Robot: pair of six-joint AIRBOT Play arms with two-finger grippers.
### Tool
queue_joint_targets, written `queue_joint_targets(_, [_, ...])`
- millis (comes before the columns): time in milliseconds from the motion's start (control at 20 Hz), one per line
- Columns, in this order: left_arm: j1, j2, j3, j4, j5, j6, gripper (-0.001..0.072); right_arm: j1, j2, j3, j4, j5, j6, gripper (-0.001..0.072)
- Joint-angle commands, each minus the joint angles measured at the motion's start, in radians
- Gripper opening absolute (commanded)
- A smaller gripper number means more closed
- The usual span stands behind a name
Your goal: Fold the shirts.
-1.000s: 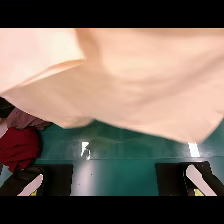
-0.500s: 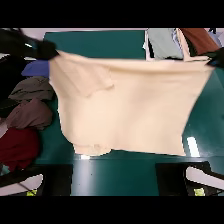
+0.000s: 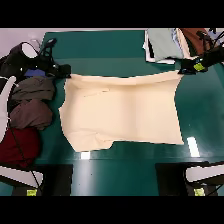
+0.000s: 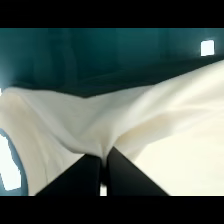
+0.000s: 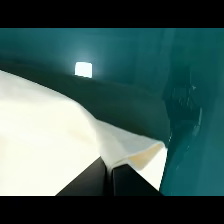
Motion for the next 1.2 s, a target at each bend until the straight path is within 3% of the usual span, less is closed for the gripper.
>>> queue_joint_targets(0, [0.027, -0.014, -0.060, -0.024, -0.143, 0.077, 0.0025, -0.005, 0.036, -0.099, -0.009, 0.018, -0.011, 0.0017])
queue_joint_targets(200, [0.026, -0.014, -0.205, -0.021, -0.093, 0.062, 0.0025, -0.004, 0.111, -0.332, -0.005, -0.087, -0.011, 0.0019])
queue_joint_targets(300, [0.026, -0.014, -0.232, 0.016, -0.078, -0.005, 0.0028, -0.004, 0.126, -0.397, -0.004, -0.109, 0.000, 0.0037])
queue_joint_targets(350, [0.026, -0.012, -0.231, 0.033, -0.074, -0.025, 0.0212, -0.005, 0.126, -0.410, 0.004, -0.109, 0.002, 0.0255])
queue_joint_targets(400, [0.029, -0.012, -0.223, 0.039, -0.076, -0.043, 0.0556, -0.005, 0.126, -0.413, 0.004, -0.095, 0.008, 0.0444])
queue_joint_targets(450, [0.037, -0.006, -0.220, 0.039, -0.085, -0.068, 0.0586, -0.004, 0.135, -0.413, 0.003, -0.065, 0.008, 0.0449])
queue_joint_targets(650, [0.057, 0.156, -0.306, 0.142, -0.138, -0.079, 0.0586, -0.002, 0.283, -0.494, 0.002, -0.029, -0.007, 0.0447])
queue_joint_targets(850, [0.057, 0.485, -0.692, 0.160, -0.108, -0.106, 0.0586, -0.002, 0.478, -0.629, 0.004, -0.035, -0.007, 0.0447])
queue_joint_targets(1000, [0.057, 0.680, -0.951, 0.105, -0.109, -0.134, 0.0587, -0.002, 0.547, -0.655, 0.004, -0.037, -0.006, 0.0447])
queue_joint_targets(1150, [0.056, 0.764, -1.091, -0.026, -0.105, -0.139, 0.0587, -0.002, 0.580, -0.655, 0.005, -0.064, -0.006, 0.0447])
